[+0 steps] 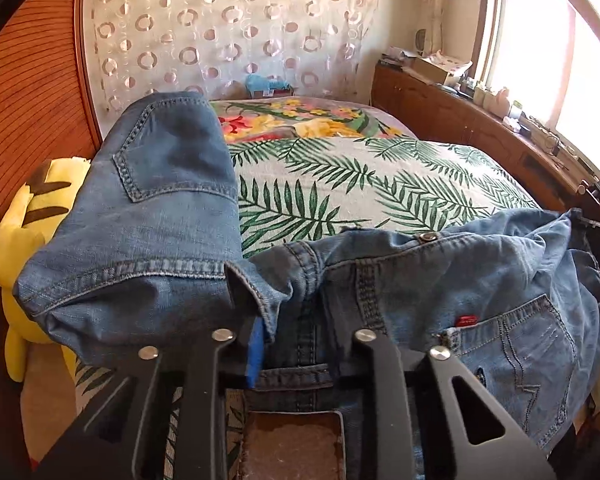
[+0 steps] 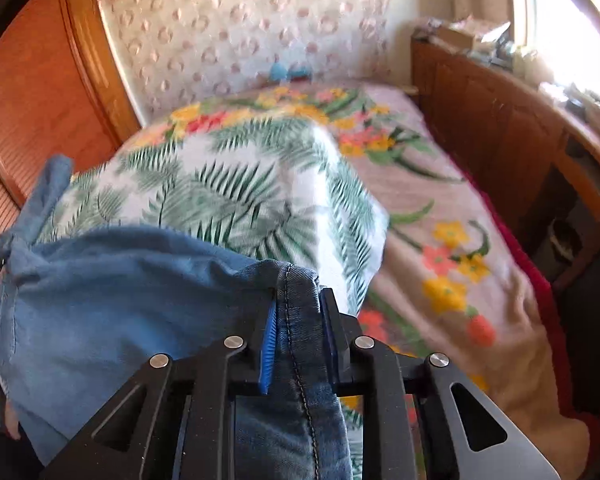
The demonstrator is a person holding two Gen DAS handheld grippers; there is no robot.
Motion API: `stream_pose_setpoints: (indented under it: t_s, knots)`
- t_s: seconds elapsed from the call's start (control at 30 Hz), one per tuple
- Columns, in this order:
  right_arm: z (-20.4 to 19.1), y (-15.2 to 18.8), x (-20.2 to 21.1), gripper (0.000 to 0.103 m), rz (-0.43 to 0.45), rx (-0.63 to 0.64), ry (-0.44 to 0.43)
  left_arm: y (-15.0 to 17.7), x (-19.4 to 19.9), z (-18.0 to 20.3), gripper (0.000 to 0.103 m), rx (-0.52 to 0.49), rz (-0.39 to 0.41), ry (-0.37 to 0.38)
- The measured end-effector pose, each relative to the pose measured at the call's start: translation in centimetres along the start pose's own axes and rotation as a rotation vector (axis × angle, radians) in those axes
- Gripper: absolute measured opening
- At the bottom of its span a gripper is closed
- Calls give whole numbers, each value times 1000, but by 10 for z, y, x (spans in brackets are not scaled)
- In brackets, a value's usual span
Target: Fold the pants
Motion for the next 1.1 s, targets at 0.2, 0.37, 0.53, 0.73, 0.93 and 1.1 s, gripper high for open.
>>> stream_pose_setpoints:
  t_s: [0.2,0.37,0.53,0.73,0.93,1.1]
  knots:
    - [-8,0,38,19,154,19,30,-9,20,0,9,16,94,-55]
    - [-11,3,48,16,233,21,73,-24,32,0,9,42,157,-94]
    - [-27,8,16,16,176,22,173,-26,6,5,9,26,86,-110]
    - [-29,12,0,23,111,-11,166,-17,23,11,26,-21,107,-141]
    - [-36,23,30,42,149,21,182,-13,52,22,68,-24,162,-123]
    - [-36,52,58,45,202,26,182,-11,68,42,87,-32,189,-74]
Point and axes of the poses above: each gripper's, at about its wrist camera, not at the fingertips, and x roughly against the way its jaws point, z to its right, y to its underside, the point moved 1 cm from there along -x, roughly the way its jaws point, and after that the axes turned 5 degrees about -y, right-handed, at the moved point
